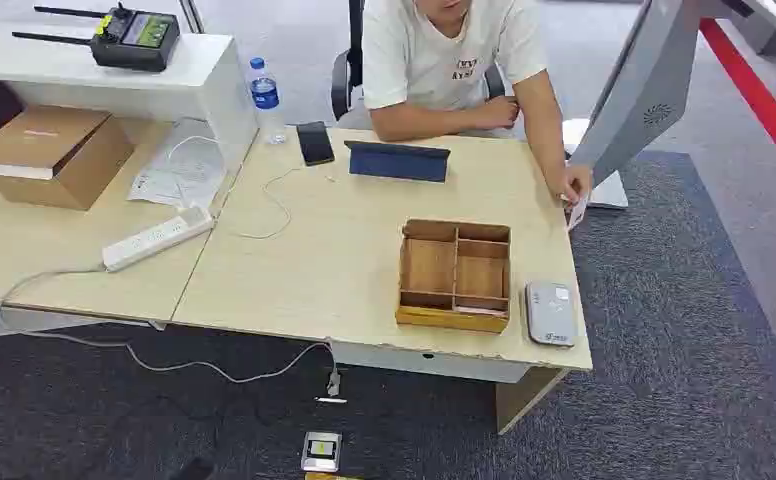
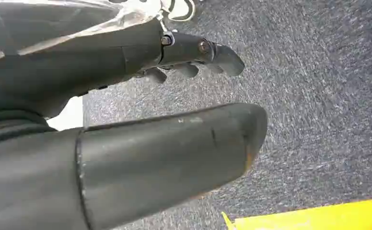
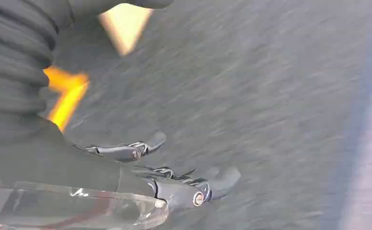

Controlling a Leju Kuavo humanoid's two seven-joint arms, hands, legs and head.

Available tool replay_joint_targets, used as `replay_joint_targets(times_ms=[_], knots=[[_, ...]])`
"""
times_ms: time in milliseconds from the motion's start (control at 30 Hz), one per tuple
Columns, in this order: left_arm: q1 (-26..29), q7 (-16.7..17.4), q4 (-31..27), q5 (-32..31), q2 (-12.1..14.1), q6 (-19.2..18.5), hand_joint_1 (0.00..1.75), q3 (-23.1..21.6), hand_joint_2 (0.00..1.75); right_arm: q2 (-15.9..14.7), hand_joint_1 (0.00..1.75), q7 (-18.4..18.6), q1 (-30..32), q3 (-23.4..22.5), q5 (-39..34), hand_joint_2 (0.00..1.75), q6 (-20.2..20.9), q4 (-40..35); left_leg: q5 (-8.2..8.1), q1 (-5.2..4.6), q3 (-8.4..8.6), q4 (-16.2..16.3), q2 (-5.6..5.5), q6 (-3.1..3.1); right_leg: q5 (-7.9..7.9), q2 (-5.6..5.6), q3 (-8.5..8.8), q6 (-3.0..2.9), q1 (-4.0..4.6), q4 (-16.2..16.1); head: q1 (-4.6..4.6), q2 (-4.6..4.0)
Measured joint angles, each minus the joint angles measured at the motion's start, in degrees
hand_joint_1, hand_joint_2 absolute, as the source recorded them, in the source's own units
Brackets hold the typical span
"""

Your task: Pass the card to the sensor for recognition and then transmit it.

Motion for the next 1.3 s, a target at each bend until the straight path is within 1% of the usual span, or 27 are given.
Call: replay_joint_targets(times_ms=[67,100,133,200,233,267,300,367,500,600,733,833,900,1000,1067,1133,1200,1300], knots=[[-0.02,-0.31,0.00,-0.48,0.15,-0.24,0.00,0.00,0.00,-0.24,0.00,-1.88,-2.22,0.48,-5.07,1.75,0.15,-2.11,0.00,0.00,0.00,0.00,-0.03,0.00,0.01,-0.01,0.04,-0.01,0.01,0.01,-0.02,0.00],[-0.05,-0.44,0.00,-0.68,0.15,-0.26,0.00,0.02,0.00,-0.20,0.00,-1.43,-2.87,1.54,-9.99,1.75,-0.66,-3.97,0.00,0.00,0.02,0.00,-0.07,0.00,0.01,-0.04,0.04,-0.01,0.01,0.01,-0.02,0.00],[-0.12,-0.55,0.00,-0.85,0.15,-0.26,0.00,0.00,0.00,0.04,0.00,-0.23,-3.01,3.29,-15.09,1.75,-2.24,-6.07,0.01,0.00,0.03,0.01,-0.15,0.00,0.00,-0.09,0.06,0.00,0.01,0.01,-0.02,0.00],[-0.15,-0.68,0.00,-1.14,0.15,-0.26,0.00,0.00,0.00,0.39,0.00,3.16,-2.20,8.93,-27.22,1.75,-8.21,-13.00,0.00,0.00,0.01,0.00,-0.26,0.00,-0.02,-0.16,0.10,0.01,0.01,0.01,-0.02,0.00],[-0.15,-0.70,0.00,-1.25,0.22,-0.26,0.00,0.00,0.00,0.55,0.00,4.37,-1.42,12.40,-32.53,1.75,-12.26,-16.68,0.00,-0.02,-0.01,0.00,-0.23,0.00,-0.03,-0.14,0.08,0.01,-0.01,0.02,-0.02,0.00],[-0.16,-0.77,0.00,-1.40,0.31,-0.26,0.00,0.00,0.00,0.57,0.00,4.73,-0.49,15.57,-35.43,1.75,-14.54,-20.01,-0.01,-0.04,-0.07,-0.01,-0.21,-0.01,-0.02,-0.11,0.09,0.01,-0.01,0.05,0.00,0.00],[-0.21,-0.85,0.00,-1.53,0.39,-0.26,0.00,0.00,0.00,0.61,0.00,4.94,0.36,18.80,-36.90,1.75,-16.49,-23.08,-0.02,-0.05,-0.09,-0.03,-0.20,-0.01,-0.02,-0.08,0.06,0.01,-0.01,0.08,-0.02,0.00],[-0.45,-1.05,0.00,-1.70,0.53,-0.31,0.00,0.00,0.00,0.85,0.00,5.14,1.81,25.30,-37.53,1.75,-18.98,-30.57,-0.05,-0.06,-0.10,-0.05,-0.08,-0.04,-0.02,0.01,0.02,0.00,-0.04,0.10,-0.02,0.00],[-0.82,-1.44,0.00,-2.19,0.59,-0.40,0.00,0.00,0.00,1.97,0.00,7.29,3.47,37.50,-35.00,1.75,-24.22,-44.76,-0.02,-0.05,-0.06,-0.07,-0.07,-0.04,-0.02,0.01,0.05,-0.01,-0.02,0.11,0.00,0.00],[-0.82,-1.46,0.00,-2.21,0.59,-0.40,0.00,0.00,0.00,2.86,0.00,8.01,3.96,44.66,-34.10,1.75,-25.44,-52.05,0.12,-0.03,0.00,-0.07,-0.15,-0.03,-0.01,-0.10,0.06,-0.02,0.02,0.11,0.00,0.00],[-0.54,-1.53,0.00,-2.32,0.59,-0.40,0.00,0.00,0.00,3.96,0.00,7.28,4.80,51.20,-32.55,1.75,-25.79,-59.17,0.18,-0.02,-0.06,-0.07,-0.32,-0.04,0.01,-0.26,0.08,-0.02,0.02,0.12,-0.02,0.00],[-0.59,-1.68,0.00,-2.80,0.59,-0.42,0.00,0.00,0.00,4.68,0.00,7.87,4.82,55.77,-28.63,1.75,-25.46,-63.49,0.18,-0.01,-0.11,-0.08,-0.32,-0.04,0.00,-0.25,0.08,-0.02,0.02,0.14,-0.02,0.00],[-0.60,-1.97,0.00,-3.32,0.59,-0.42,0.00,0.00,0.00,4.98,0.00,8.57,4.66,59.44,-23.47,1.75,-24.50,-65.66,0.18,-0.01,-0.12,-0.08,-0.32,-0.04,0.00,-0.25,0.05,-0.02,0.02,0.15,-0.02,0.00],[-0.61,-2.60,0.00,-4.28,0.59,-0.61,0.00,0.00,0.00,5.03,0.00,8.22,3.33,65.26,-11.78,1.75,-21.99,-67.04,0.19,0.00,-0.11,-0.08,-0.32,-0.05,0.00,-0.25,0.04,-0.02,0.02,0.15,0.00,0.00],[-0.55,-3.24,0.00,-5.01,0.61,-0.72,0.00,-0.02,0.00,5.00,0.00,7.15,1.51,68.79,-3.31,1.75,-20.30,-66.88,0.20,0.00,-0.16,-0.08,-0.32,-0.06,0.02,-0.25,0.02,-0.03,0.02,0.16,-0.02,0.00],[-0.57,-4.05,0.00,-5.79,0.66,-0.88,0.00,-0.09,0.00,4.92,0.00,5.90,-1.12,72.20,5.85,1.75,-18.00,-65.83,0.21,0.00,-0.15,-0.08,-0.31,-0.07,0.04,-0.24,-0.01,-0.06,0.02,0.18,-0.02,0.00],[-0.62,-4.79,0.00,-6.45,0.77,-1.40,0.00,-0.17,0.00,4.74,0.00,5.36,-5.03,75.39,13.49,1.75,-15.44,-62.90,0.22,0.00,-0.13,-0.08,-0.30,-0.08,0.09,-0.22,-0.04,-0.12,0.03,0.19,0.00,0.00],[-0.63,-5.48,0.00,-7.26,0.94,-1.84,0.00,-0.30,0.00,4.76,0.00,4.92,-11.21,80.40,21.17,1.75,-12.19,-56.75,0.27,0.01,-0.18,-0.07,-0.30,-0.10,0.10,-0.23,-0.05,-0.12,0.03,0.19,0.00,0.00]])
